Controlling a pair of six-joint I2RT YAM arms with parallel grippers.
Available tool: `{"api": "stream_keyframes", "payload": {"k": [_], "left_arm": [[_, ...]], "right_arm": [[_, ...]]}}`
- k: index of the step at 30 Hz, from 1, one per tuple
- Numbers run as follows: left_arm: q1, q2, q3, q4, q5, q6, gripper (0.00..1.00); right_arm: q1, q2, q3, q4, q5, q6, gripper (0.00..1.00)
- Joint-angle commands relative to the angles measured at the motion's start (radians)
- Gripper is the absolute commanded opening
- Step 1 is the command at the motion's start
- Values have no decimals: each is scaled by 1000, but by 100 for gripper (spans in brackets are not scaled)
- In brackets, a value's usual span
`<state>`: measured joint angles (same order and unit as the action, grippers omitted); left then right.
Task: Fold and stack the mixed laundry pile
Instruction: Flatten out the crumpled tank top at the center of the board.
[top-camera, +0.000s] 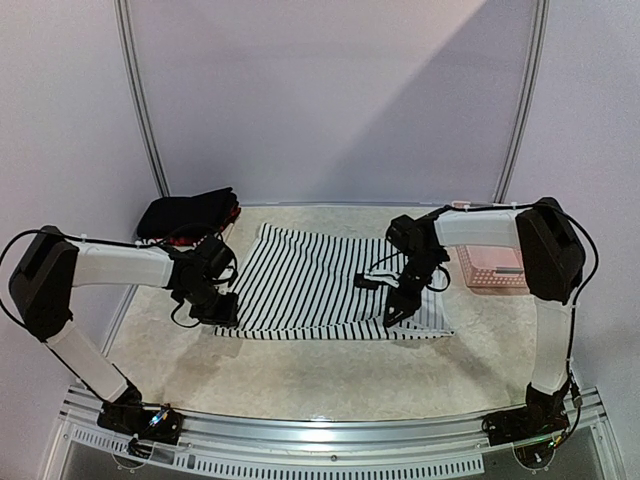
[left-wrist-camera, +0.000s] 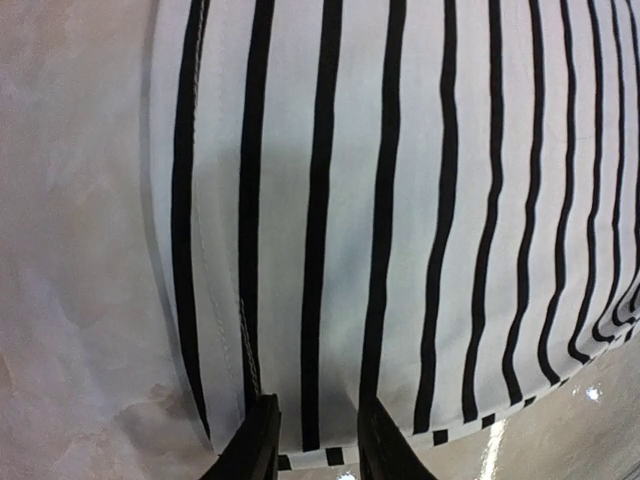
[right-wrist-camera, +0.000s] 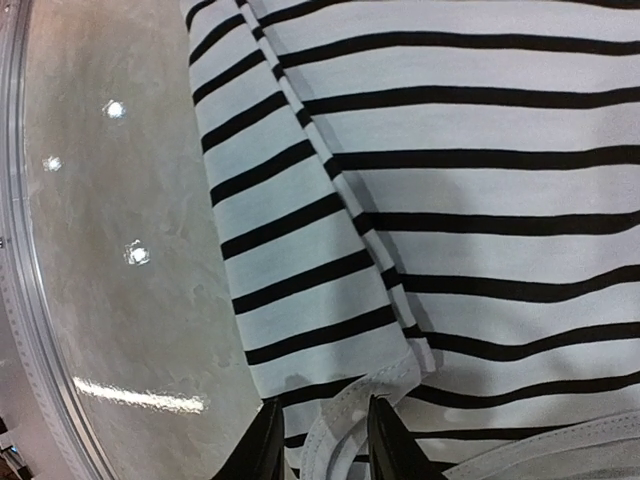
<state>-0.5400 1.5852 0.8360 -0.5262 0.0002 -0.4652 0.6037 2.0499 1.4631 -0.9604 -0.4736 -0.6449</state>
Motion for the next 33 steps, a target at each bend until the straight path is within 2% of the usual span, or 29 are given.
{"api": "stream_keyframes", "payload": {"k": [1, 8, 12, 14, 17, 22, 29, 31, 33], "left_arm": [[12, 22, -13, 30, 21, -7, 29], [12, 24, -17, 41, 32, -6, 28], [12, 16, -18, 41, 34, -4, 28], [12, 13, -20, 41, 32, -5, 28], [12, 10, -18, 41, 33, -5, 28], [12, -1, -19, 39, 31, -5, 28], [12, -16, -31, 40, 30, -4, 28], [12, -15, -33, 44, 32, -4, 28], [12, -14, -34, 45, 33, -3, 28]], "right_arm": [[7, 58, 46, -21, 5, 37, 28], [8, 98, 71, -23, 16, 69, 25], [7, 95, 72, -32, 2, 70, 10], [7, 83, 66, -25, 4, 72, 7], [8, 72, 69, -12, 32, 97, 10], [9, 77, 63, 25, 92, 131, 22], [10, 100, 81, 18, 57, 132, 28], [12, 98, 81, 14, 29, 121, 27], [18, 92, 79, 10, 24, 112, 20]]}}
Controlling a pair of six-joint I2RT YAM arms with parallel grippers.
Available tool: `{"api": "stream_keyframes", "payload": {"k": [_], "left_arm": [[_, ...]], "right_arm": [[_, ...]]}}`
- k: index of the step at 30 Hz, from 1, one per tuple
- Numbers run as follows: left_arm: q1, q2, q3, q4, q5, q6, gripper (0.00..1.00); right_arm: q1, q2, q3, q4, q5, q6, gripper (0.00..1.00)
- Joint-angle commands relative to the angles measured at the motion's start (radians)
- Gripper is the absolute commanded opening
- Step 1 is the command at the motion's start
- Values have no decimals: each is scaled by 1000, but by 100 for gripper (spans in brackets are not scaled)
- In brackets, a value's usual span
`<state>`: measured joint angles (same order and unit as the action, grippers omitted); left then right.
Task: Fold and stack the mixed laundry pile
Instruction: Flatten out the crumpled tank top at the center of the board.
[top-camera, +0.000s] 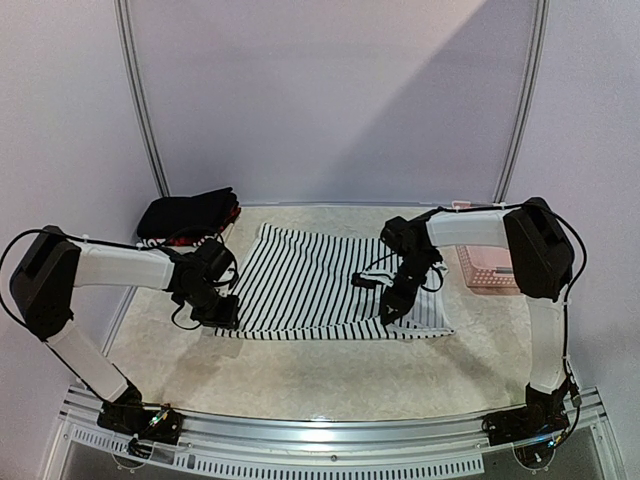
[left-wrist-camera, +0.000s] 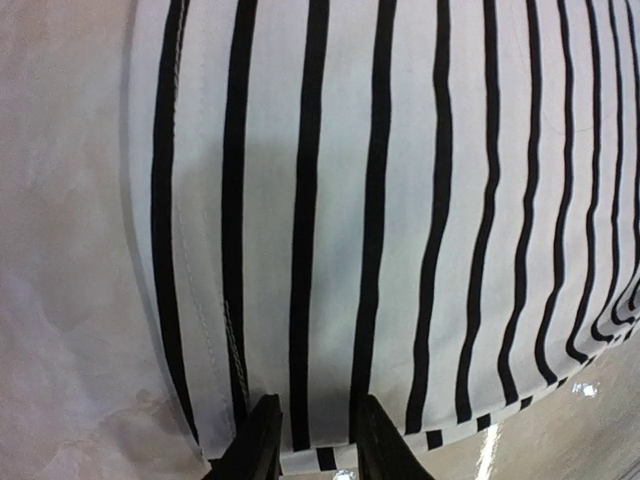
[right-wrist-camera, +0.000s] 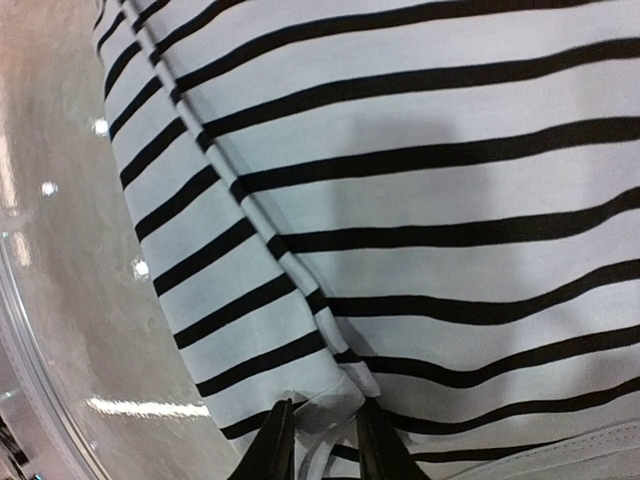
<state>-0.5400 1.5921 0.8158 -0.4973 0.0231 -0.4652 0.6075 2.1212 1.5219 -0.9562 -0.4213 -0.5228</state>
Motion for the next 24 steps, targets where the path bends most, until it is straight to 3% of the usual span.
{"api": "stream_keyframes", "payload": {"k": [1, 5, 12, 19, 21, 24], "left_arm": [[12, -21, -14, 16, 10, -3, 28], [12, -24, -10, 13, 12, -2, 28], [12, -62, -9, -3, 6, -4, 28], [13, -98, -2, -34, -17, 1, 28], [14, -99, 1, -39, -19, 3, 28], [14, -100, 10, -51, -20, 8, 28]], "right_arm": [[19, 16, 19, 5, -28, -14, 16], [24, -12, 0, 2, -31, -20, 0], [84, -215, -137, 55, -6, -26, 0], [336, -387, -301, 71, 58, -89, 0], [413, -381, -320, 52, 54, -87, 6], [497, -349, -313, -4, 67, -107, 26]]}}
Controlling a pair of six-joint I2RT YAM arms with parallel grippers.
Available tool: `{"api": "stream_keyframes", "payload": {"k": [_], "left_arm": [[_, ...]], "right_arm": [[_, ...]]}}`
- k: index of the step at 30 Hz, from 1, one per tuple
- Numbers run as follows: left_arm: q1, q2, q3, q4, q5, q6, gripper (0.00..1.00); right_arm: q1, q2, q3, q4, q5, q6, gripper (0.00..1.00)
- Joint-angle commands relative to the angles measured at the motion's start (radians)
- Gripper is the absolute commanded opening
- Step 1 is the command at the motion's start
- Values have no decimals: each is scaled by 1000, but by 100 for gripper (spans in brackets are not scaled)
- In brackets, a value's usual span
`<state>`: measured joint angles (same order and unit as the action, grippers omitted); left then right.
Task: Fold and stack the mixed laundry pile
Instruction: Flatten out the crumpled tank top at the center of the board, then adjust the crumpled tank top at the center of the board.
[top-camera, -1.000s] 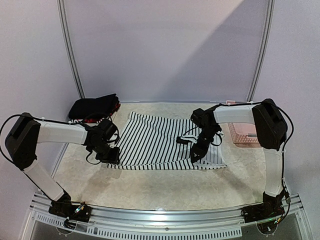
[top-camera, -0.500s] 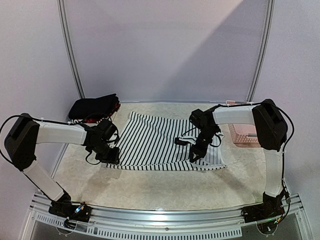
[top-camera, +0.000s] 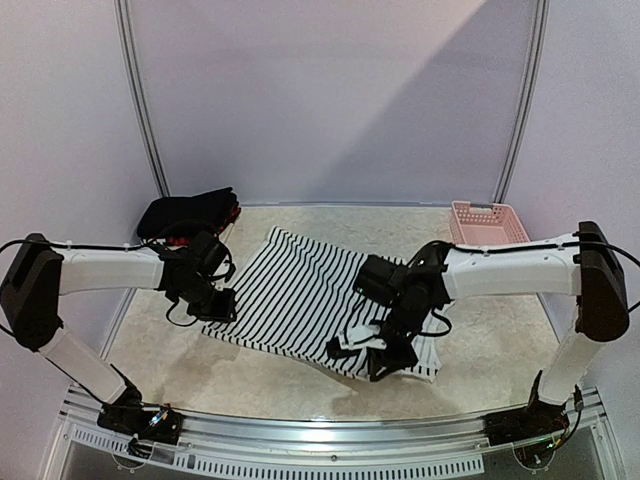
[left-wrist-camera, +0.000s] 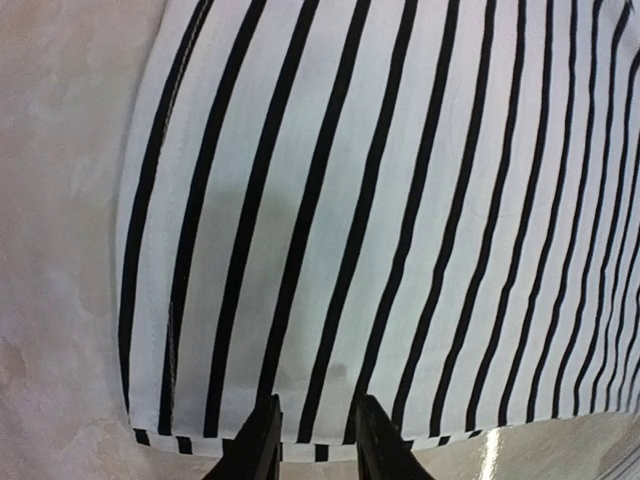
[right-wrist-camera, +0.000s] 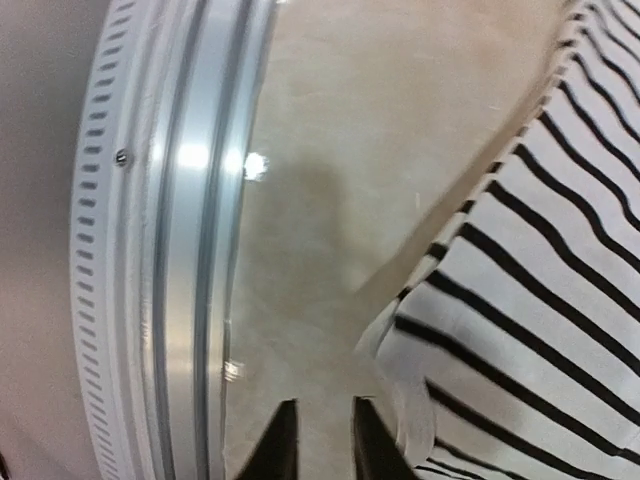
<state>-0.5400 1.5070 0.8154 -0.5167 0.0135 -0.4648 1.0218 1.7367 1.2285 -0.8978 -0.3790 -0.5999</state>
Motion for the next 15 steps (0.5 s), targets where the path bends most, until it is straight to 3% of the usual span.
{"api": "stream_keyframes", "payload": {"k": [1, 8, 15], "left_arm": [[14, -16, 15, -40, -10, 10, 29], [14, -11, 24, -51, -39, 20, 31], [29, 80, 71, -20, -46, 14, 31]], "right_arm": [[84, 34, -13, -76, 24, -34, 31], [-76, -50, 33, -118, 9, -47, 35], [-381, -41, 42, 59, 123, 84, 34]]}}
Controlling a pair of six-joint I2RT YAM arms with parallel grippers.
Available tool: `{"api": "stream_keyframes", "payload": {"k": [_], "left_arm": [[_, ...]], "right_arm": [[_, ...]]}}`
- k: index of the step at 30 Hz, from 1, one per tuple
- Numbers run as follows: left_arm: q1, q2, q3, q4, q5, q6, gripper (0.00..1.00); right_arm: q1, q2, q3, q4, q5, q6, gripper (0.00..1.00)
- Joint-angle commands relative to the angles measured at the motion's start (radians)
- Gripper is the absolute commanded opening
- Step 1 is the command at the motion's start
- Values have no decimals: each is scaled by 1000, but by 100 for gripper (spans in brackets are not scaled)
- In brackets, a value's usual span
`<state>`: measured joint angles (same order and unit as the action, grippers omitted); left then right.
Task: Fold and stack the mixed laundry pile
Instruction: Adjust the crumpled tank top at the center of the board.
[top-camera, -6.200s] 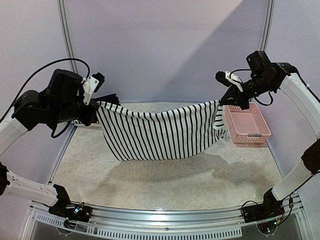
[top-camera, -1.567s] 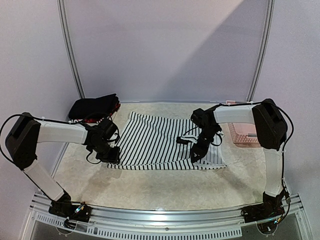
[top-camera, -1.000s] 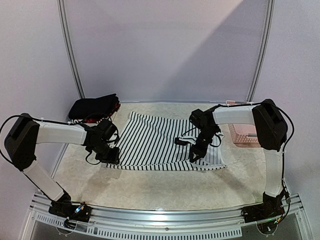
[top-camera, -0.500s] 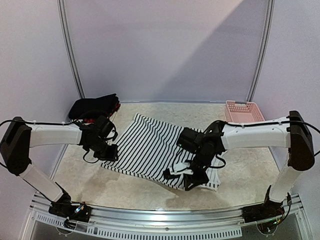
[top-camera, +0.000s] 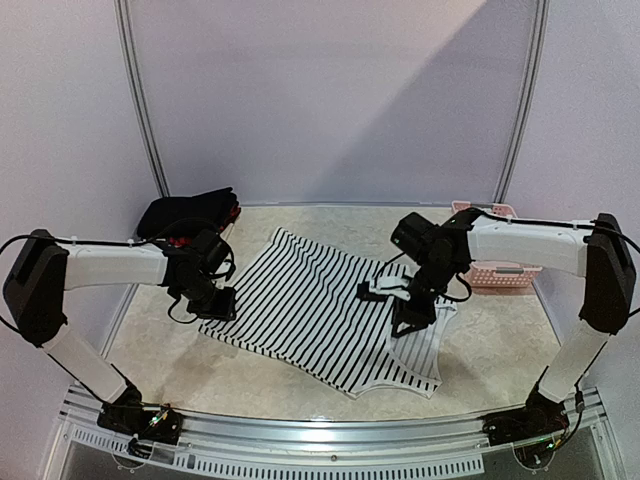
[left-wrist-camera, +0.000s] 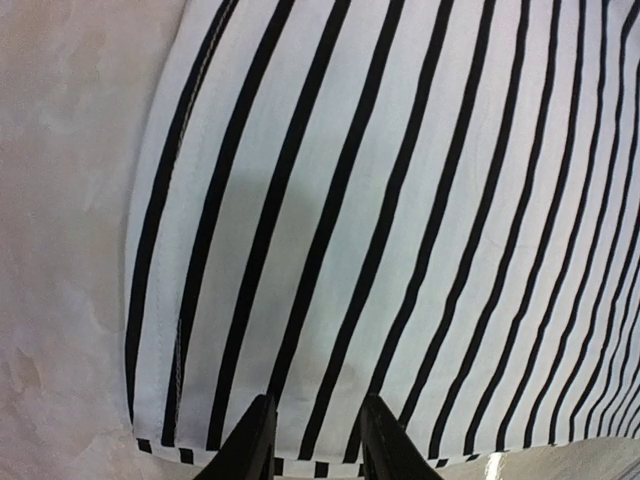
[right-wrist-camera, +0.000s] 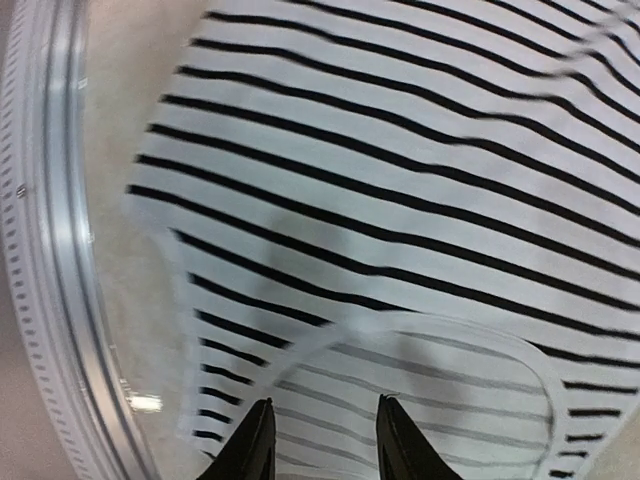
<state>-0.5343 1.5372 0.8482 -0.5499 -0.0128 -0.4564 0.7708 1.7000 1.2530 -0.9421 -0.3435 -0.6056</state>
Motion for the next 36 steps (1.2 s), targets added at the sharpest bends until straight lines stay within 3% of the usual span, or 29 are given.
{"api": "stream_keyframes", "payload": {"k": [1, 8, 16, 21, 27, 31, 36], "left_arm": [[25, 59, 47, 16, -19, 5, 31], [25, 78, 48, -52, -7, -20, 32], [8, -38, -157, -10, 89, -143, 33], [-72, -148, -294, 20, 81, -254, 33], [-278, -299, -400, -7, 42, -436, 33], [-344, -454, -317, -210, -34, -456, 33], [-324, -543, -35, -350, -266, -318, 42]], "right_arm": [[-168, 6, 20, 129, 104, 104, 34], [-345, 155, 49, 251, 241, 185, 33], [-360, 378, 183, 277, 307, 151, 31], [-360, 519, 316, 285, 427, 121, 30], [-364, 689, 589, 223, 468, 138, 30], [-363, 680, 668, 176, 422, 166, 33], [-364, 498, 610, 173, 372, 184, 40]]}}
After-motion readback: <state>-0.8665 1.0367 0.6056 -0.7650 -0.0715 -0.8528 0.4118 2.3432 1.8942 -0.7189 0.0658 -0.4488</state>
